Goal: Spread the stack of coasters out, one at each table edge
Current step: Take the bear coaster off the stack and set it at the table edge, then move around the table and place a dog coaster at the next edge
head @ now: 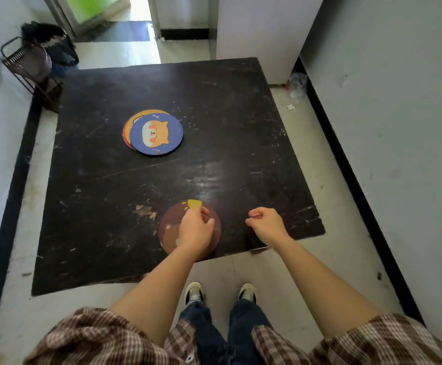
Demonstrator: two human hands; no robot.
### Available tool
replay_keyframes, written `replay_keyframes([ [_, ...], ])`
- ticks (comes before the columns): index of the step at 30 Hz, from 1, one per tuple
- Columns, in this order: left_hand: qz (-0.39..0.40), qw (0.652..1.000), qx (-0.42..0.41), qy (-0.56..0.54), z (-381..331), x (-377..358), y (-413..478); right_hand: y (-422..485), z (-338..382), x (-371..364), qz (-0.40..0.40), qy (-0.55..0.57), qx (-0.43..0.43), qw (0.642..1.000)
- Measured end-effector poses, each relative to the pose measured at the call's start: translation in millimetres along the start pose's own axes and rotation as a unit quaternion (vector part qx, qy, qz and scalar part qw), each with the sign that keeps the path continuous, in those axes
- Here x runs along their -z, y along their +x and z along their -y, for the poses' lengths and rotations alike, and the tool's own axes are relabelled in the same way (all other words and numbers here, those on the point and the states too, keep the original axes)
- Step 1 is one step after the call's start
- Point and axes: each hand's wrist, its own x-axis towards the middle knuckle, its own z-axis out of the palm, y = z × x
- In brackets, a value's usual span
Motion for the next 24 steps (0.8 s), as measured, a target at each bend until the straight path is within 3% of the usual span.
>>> replay_keyframes([
  [6, 0.0, 0.998, -0.052, 0.038, -59, -55, -1, 24, -25, 61, -0.009, -0.043, 0.033, 0.998],
  [16, -0.065, 0.995, -0.009, 0.078, -162, -158, -13, 90, -68, 185, 0.04, -0.144, 0.125, 0.981],
  [24, -0.083, 0.993, 0.029, 0.074, -226, -184, -8, 141, -57, 235, 0.075, -0.24, 0.204, 0.946],
])
